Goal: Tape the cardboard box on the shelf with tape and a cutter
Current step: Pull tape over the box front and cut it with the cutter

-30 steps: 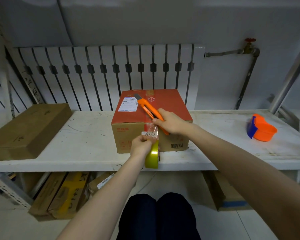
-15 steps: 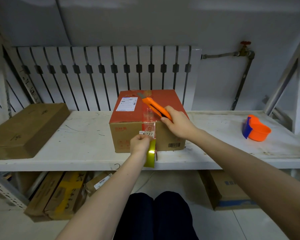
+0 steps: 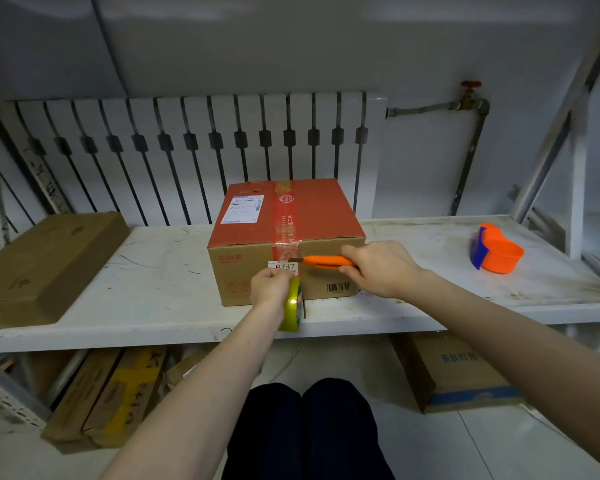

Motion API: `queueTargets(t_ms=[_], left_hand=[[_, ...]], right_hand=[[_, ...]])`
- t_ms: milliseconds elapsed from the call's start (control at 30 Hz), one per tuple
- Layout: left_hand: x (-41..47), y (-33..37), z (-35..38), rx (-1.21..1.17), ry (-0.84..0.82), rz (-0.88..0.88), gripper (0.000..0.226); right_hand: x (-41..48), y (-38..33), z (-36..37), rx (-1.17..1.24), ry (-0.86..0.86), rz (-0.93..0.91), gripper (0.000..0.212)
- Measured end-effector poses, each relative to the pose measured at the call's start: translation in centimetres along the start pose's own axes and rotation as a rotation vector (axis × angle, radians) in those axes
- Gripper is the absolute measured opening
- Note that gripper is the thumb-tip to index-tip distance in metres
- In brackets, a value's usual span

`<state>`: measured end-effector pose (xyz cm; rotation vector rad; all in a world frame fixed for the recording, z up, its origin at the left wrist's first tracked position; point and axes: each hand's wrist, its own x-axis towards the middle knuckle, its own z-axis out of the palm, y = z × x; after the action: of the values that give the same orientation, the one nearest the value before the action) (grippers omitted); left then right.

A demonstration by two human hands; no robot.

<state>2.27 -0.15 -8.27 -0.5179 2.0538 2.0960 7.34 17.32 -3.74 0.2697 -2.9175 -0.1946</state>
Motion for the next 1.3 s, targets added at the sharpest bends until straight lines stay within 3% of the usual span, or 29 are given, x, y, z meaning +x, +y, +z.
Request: queueTargets(t_ms=[433,600,933,1133,1300], left_hand=[[0.2,0.3,-0.1,0.088,0.032,0.02,0.017],[0.6,0.5,-0.4,0.125,0.007,0.026,0.016],[1.0,0.6,-1.0,0.274,-0.006,0.097,0.011],[1.7,-0.4,-2.8,0.368,0.01,0.104,0.013],[0.8,1.8,-3.2,0.421,-0.114,0.134,0.009]], right_hand=[[0.9,-1.3,-1.6,-0.243,0.011,-0.056,0.021],[-0.1,0.5,-1.3,-0.202,0.064,-0.006,0.025],[1.1,1.4,0.3,0.158,0.313,0.372,0.02],[2.7,0.6,1.9,0.18,0.318,0.358,0.021],[3.8,0.4,2.4,0.203,0.355,0.403,0.024]])
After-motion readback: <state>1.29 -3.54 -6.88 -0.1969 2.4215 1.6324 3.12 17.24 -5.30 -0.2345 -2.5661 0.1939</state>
